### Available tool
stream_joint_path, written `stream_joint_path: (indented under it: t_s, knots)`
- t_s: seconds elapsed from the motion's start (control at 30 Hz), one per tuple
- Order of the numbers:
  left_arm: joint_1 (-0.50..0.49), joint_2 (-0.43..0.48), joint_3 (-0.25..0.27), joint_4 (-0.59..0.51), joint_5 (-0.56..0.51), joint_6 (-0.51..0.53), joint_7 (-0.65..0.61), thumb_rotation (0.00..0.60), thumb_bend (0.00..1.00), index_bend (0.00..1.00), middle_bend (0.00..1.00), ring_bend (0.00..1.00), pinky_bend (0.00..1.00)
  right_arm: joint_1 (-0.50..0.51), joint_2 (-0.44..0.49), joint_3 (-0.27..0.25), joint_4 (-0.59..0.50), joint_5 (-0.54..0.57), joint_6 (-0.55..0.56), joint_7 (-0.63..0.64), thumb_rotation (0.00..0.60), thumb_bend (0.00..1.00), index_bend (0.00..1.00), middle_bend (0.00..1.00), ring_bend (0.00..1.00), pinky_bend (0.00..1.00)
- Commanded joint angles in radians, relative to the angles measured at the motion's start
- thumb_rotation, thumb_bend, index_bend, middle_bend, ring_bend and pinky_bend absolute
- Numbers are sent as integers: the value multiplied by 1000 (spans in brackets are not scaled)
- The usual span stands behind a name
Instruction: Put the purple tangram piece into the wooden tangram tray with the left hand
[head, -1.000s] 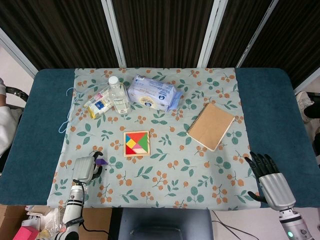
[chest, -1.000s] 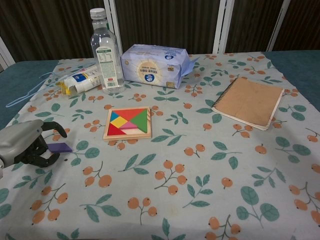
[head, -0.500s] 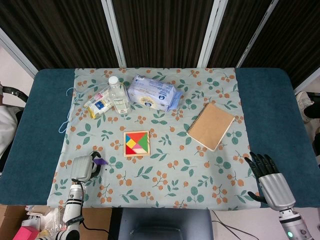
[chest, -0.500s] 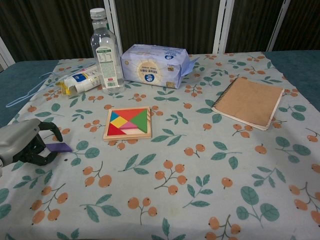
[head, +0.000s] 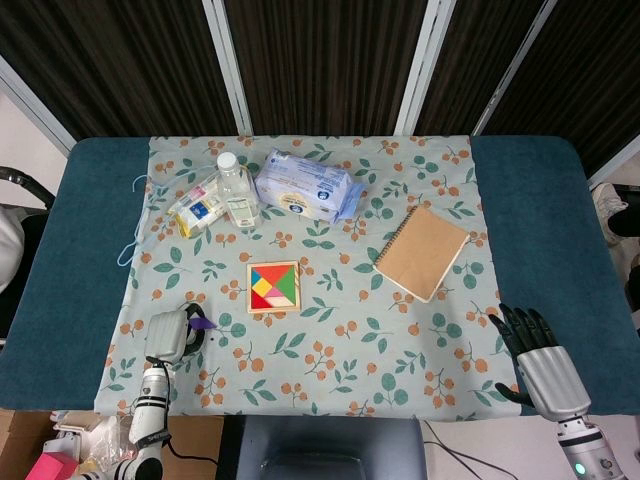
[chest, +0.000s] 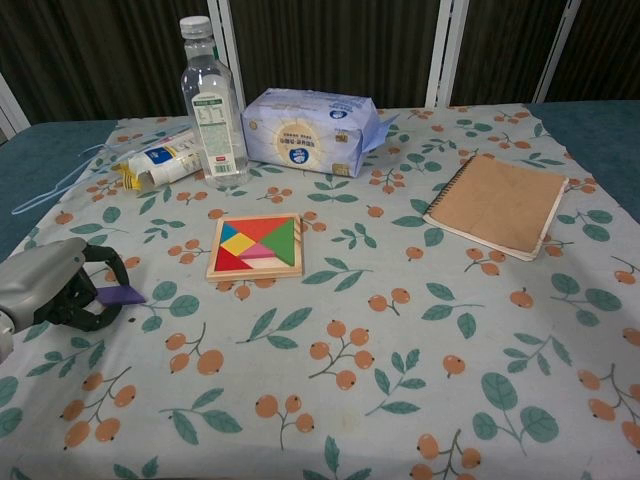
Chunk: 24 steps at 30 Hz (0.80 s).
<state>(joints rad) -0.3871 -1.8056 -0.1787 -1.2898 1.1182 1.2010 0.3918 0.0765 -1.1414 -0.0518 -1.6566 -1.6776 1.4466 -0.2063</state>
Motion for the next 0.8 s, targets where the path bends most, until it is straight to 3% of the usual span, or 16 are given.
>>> stream_joint_path:
  t_s: [0.03, 0.27, 0.43, 0.63, 0.8]
  knots:
    - [-1, -5, -3, 7, -1, 6, -1, 600, 380, 562, 1000, 1000, 1000, 0, 0, 0, 0, 1, -1, 0, 600, 160, 0, 0, 0, 0]
    - [-4, 2, -17, -17, 9, 27, -13, 600, 392, 597, 1000, 1000, 1000, 0, 1, 0, -2, 1, 0, -1, 600, 160, 0, 0, 0, 0]
    - [-23, 19, -55, -111, -4, 31, -2, 600, 392, 599, 1000, 1000, 1000, 2, -1, -2, -1, 0, -5, -3, 600, 160, 0, 0, 0, 0]
    - [-93, 4, -134, -230, -105, -3, 92, 600, 391, 599, 1000, 1000, 1000, 5, -4, -3, -2, 0, -13, -11, 600, 160, 0, 0, 0, 0]
    - [-163, -71, -173, -209, -179, -1, 178, 600, 392, 597, 1000, 1000, 1000, 5, 2, -3, -2, 0, -10, 3, 600, 160, 0, 0, 0, 0]
